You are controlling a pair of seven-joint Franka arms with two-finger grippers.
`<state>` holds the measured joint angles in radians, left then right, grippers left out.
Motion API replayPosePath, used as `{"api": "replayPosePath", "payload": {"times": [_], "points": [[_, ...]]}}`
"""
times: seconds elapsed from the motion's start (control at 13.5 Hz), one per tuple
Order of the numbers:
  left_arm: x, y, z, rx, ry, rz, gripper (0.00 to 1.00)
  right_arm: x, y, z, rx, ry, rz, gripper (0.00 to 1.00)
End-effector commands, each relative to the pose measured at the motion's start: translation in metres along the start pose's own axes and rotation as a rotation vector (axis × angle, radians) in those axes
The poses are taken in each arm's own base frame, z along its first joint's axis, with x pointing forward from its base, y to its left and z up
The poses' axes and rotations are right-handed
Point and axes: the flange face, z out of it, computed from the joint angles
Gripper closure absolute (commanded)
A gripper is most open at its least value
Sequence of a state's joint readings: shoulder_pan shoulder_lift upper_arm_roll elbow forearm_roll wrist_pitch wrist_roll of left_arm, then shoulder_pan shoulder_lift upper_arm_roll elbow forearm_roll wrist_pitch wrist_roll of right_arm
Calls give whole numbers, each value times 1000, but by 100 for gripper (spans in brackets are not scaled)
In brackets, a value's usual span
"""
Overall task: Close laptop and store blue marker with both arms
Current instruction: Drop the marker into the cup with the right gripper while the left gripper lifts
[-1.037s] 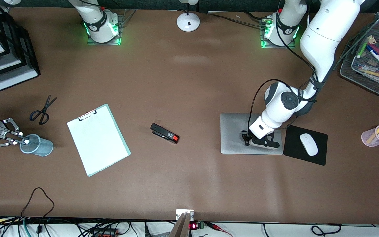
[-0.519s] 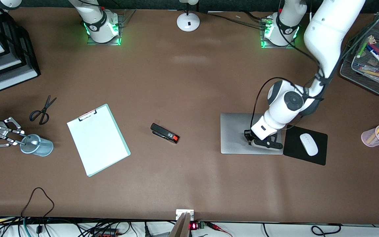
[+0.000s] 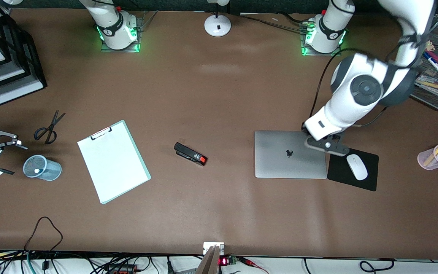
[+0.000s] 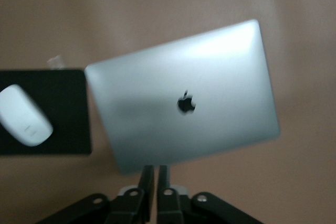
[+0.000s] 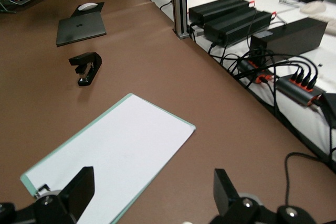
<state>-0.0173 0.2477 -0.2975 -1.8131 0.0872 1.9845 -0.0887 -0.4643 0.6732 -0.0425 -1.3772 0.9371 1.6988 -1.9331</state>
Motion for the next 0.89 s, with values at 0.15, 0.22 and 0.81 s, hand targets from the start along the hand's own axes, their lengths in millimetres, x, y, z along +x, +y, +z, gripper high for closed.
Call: {"api": "replayPosePath", "payload": {"times": [0.15, 0.22, 0.81], "points": [[-22, -19, -64, 42, -85, 2, 0, 61, -15, 4, 11, -224, 254, 0], [-27, -19, -73, 45, -87, 0, 0, 73, -19, 3, 0, -279, 320, 0], [-46, -47, -161, 53, -89, -65, 0, 162, -75, 13, -79, -547, 893, 0]]}}
